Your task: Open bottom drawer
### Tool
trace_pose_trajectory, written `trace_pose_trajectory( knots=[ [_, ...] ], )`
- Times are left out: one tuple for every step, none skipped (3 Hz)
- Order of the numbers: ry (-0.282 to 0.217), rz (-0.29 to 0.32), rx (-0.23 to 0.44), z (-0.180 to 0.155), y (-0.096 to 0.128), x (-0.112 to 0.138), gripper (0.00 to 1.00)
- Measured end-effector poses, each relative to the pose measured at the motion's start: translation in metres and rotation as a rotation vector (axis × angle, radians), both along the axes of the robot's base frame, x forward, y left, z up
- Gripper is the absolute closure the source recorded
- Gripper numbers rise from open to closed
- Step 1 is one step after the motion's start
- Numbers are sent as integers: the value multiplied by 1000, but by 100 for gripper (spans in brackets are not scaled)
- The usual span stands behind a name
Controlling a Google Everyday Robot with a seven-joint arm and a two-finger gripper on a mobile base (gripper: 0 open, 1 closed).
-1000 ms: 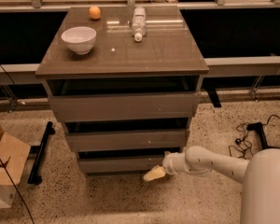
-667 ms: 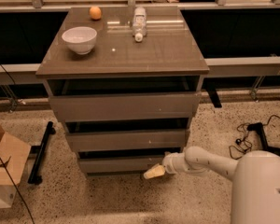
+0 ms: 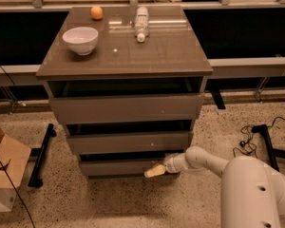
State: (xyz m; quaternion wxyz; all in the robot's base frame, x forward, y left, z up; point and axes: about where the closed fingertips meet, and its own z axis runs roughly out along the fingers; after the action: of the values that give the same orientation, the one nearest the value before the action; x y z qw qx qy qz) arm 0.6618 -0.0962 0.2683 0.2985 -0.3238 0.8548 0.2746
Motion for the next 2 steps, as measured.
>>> trace_pose_trajectory(
  knots=[
    [27,9,34,-18,5,21,0],
    [54,12,57,-35,7,37,0]
  ],
)
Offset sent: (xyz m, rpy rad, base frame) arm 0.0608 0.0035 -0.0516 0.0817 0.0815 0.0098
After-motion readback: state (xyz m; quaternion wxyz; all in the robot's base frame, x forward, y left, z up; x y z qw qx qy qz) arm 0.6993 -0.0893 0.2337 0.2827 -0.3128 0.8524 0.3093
